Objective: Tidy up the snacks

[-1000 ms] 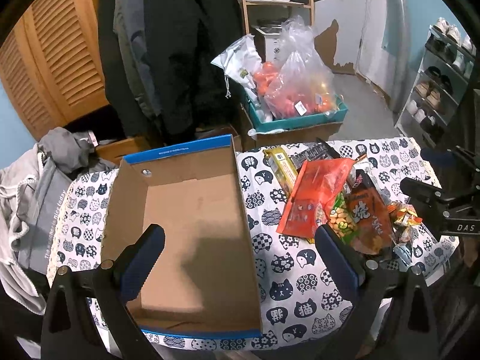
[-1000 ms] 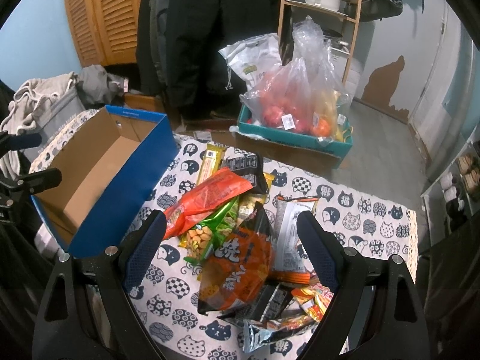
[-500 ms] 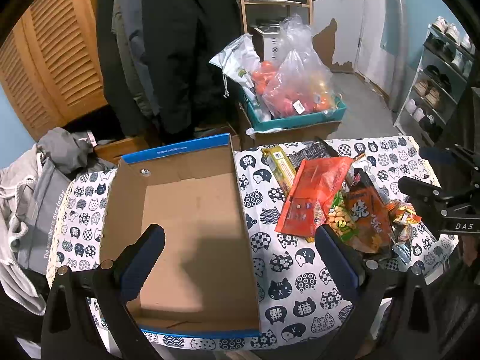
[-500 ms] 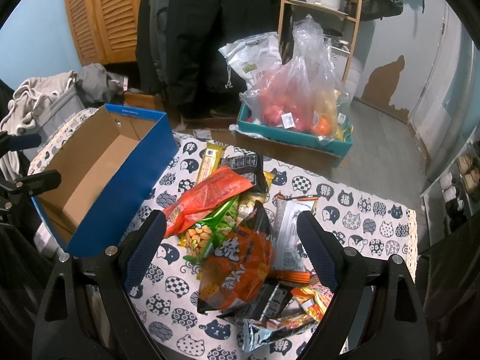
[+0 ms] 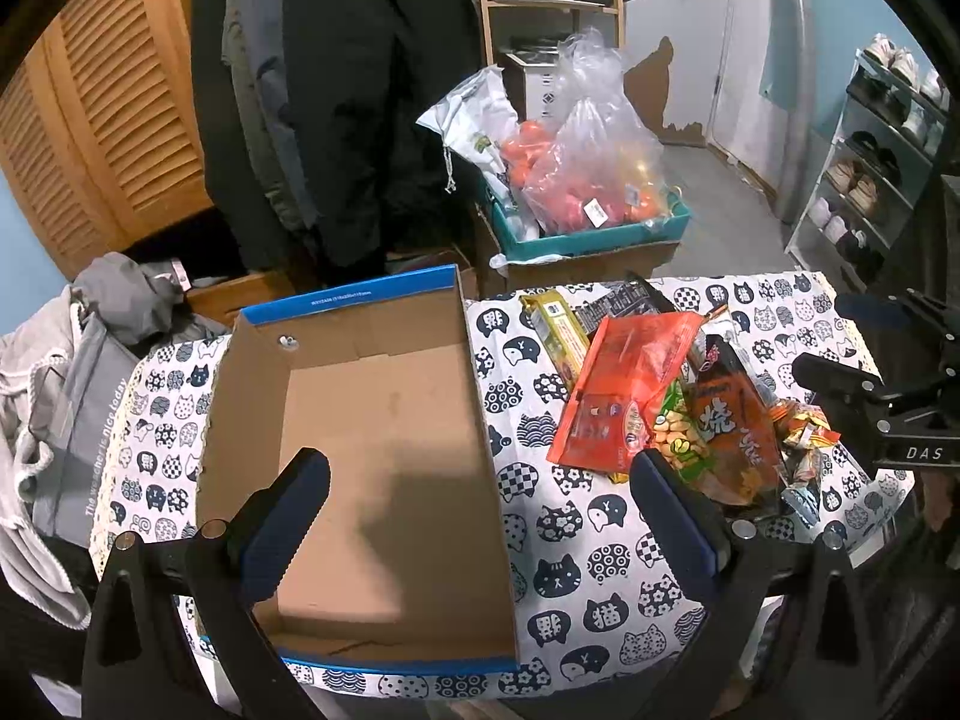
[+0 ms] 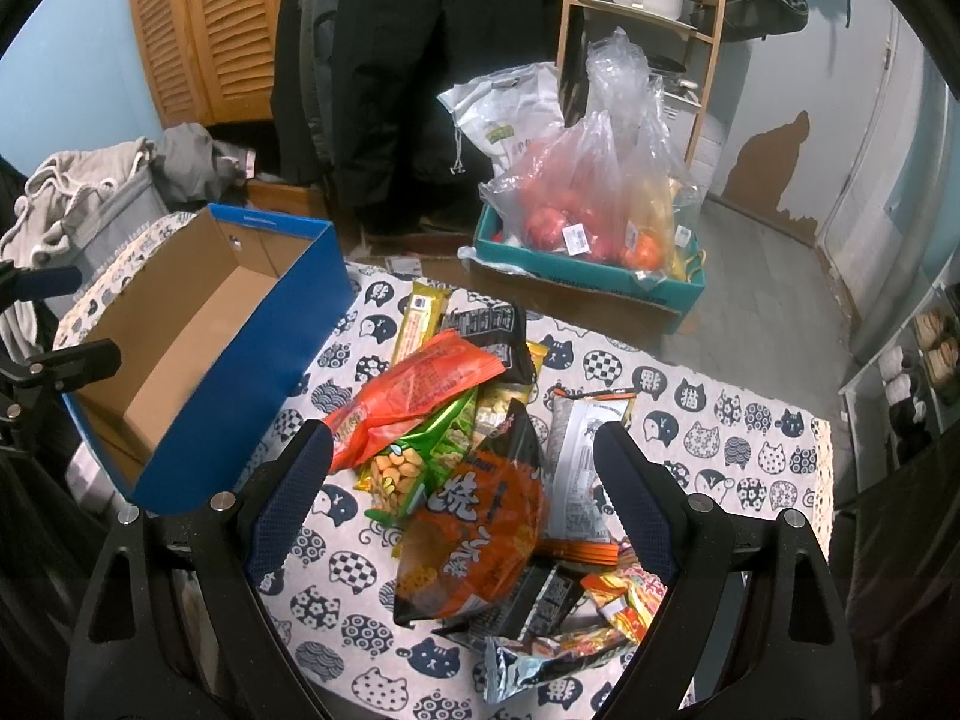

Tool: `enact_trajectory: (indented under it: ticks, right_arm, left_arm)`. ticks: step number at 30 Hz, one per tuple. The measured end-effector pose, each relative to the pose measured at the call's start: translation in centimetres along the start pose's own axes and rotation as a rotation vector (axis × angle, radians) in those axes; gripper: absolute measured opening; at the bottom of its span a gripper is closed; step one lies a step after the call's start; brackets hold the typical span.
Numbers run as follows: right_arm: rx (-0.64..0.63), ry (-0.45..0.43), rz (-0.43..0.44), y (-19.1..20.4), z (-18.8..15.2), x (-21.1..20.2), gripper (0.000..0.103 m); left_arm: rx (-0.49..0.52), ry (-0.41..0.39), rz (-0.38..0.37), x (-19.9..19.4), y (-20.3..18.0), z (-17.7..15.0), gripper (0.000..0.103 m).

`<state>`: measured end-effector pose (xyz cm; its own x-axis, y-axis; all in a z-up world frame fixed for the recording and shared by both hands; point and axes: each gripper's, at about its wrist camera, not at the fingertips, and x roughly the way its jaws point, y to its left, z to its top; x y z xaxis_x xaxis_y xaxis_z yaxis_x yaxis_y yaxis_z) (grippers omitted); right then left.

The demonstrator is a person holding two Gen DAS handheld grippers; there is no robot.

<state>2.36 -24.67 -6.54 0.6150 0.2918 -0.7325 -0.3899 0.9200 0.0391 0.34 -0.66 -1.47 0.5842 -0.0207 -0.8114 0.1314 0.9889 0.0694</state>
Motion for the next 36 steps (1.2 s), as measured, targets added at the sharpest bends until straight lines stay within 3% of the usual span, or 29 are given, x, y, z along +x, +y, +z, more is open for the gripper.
enact_trajectory:
  ticks: [36]
  right_arm:
    - [0.0, 0.023, -0.009, -0.26, -0.45, 0.19, 0.087]
  left_arm:
    - [0.003, 0.008, -0.004, 0.11, -0.78, -0.51, 0.101]
